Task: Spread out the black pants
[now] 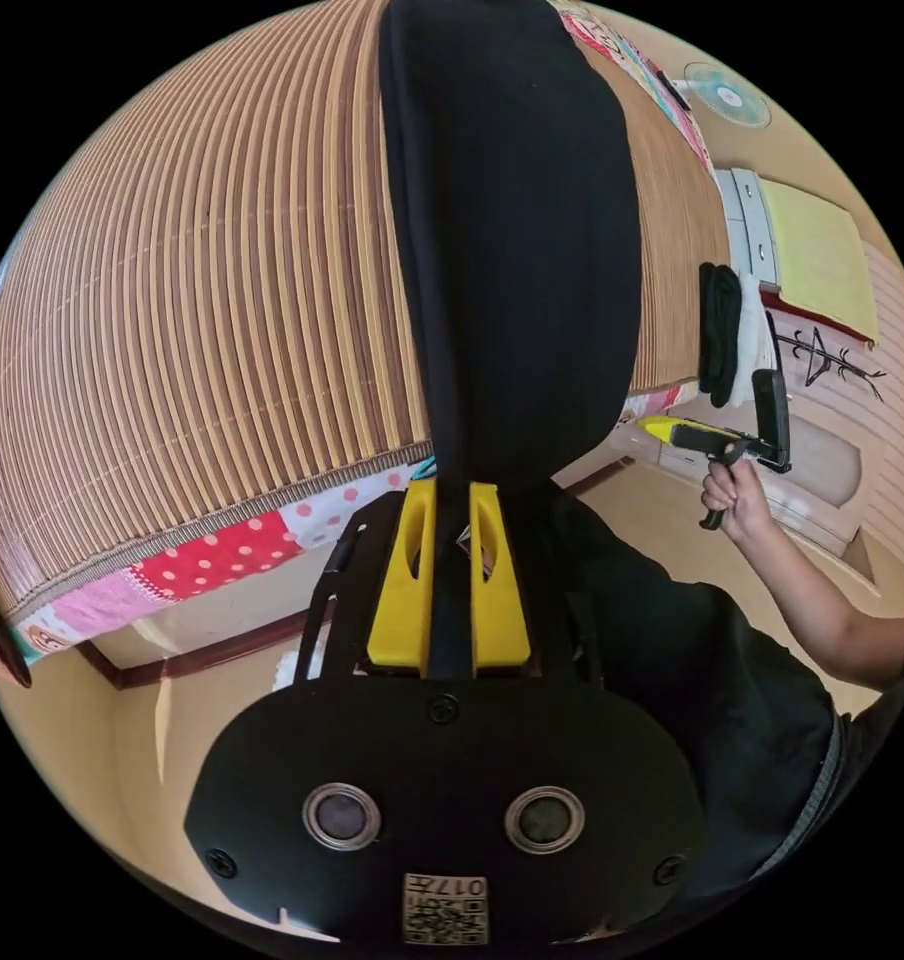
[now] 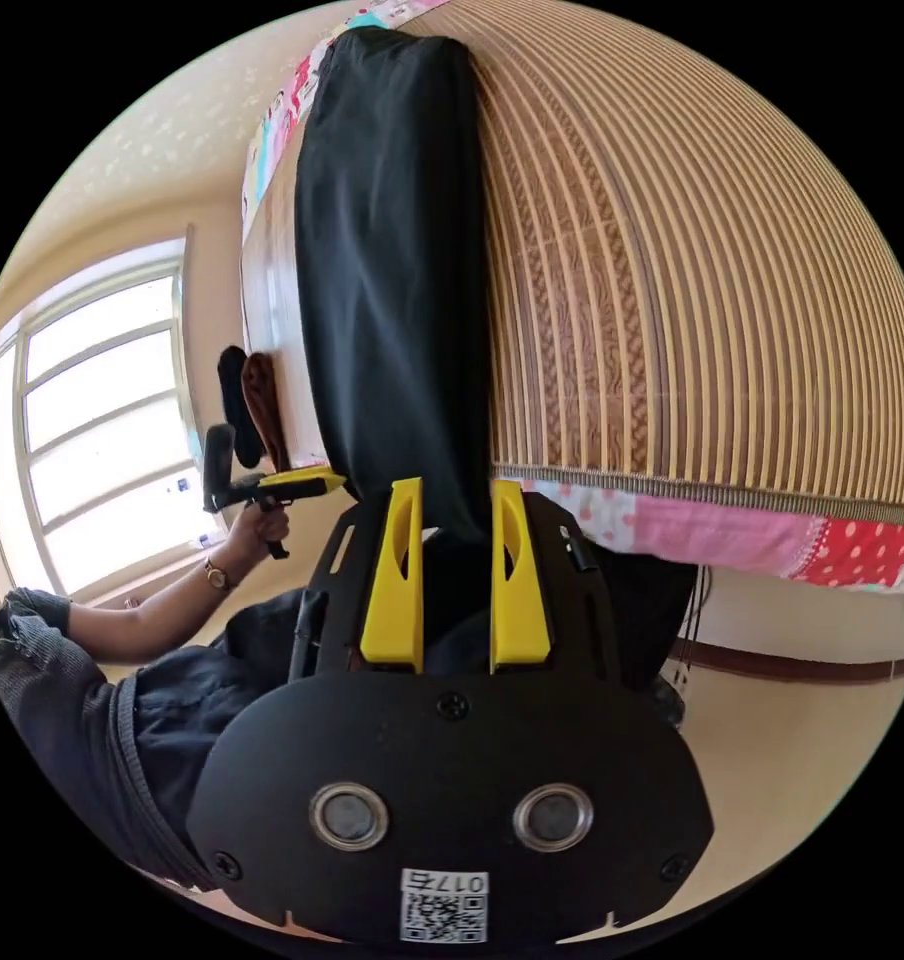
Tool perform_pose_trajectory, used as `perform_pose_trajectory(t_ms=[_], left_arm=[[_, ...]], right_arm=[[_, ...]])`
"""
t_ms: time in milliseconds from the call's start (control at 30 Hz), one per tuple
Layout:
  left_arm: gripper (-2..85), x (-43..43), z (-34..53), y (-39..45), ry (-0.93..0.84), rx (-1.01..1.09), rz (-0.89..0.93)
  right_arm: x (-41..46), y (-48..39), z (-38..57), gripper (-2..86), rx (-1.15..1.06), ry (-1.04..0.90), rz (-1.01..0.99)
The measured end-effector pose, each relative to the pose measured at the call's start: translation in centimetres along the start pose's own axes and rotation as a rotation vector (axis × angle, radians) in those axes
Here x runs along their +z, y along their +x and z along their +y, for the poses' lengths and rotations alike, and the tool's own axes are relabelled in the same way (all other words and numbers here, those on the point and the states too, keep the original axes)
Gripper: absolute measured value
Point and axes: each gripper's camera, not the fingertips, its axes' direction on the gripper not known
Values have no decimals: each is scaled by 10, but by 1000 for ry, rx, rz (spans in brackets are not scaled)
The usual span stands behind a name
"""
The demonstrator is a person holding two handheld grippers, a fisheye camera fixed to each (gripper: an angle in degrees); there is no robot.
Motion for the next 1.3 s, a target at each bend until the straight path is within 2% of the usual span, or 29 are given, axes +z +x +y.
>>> perform_pose_trajectory(t_ms=[133,167,200,267,433,567,733,900,1133,1300], left_arm=[[91,-46,-17,-42,192,-83,219],[100,-56,-28,-66,246,-141,347],[114,-59,-43,-88,270,-184,480],[126,-60,-68,-110,279,-210,557],[102,-53,-140,-99,199,-81,527],[51,-47,-158,-75,123,-67,400],[22,-78,-114,-60,182,73,570],[9,-150,-18,5,345,314,706],[8,-277,80,125,579,552,690],[17,-391,136,228,716,877,673]], right_arm=[[-22,17,-55,132,0,76,-136],[-23,23,-70,135,-5,73,-188],[-23,25,-77,136,-12,67,-208],[-20,32,-106,129,-47,39,-274],[-12,30,-153,115,-90,15,-434],[-14,18,-163,50,-109,-49,-404],[-58,-18,-123,30,-269,-26,-588],[-134,-86,-52,18,-452,80,-733],[-269,-248,38,10,-828,229,-612],[-349,-348,87,9,-1116,338,-604]])
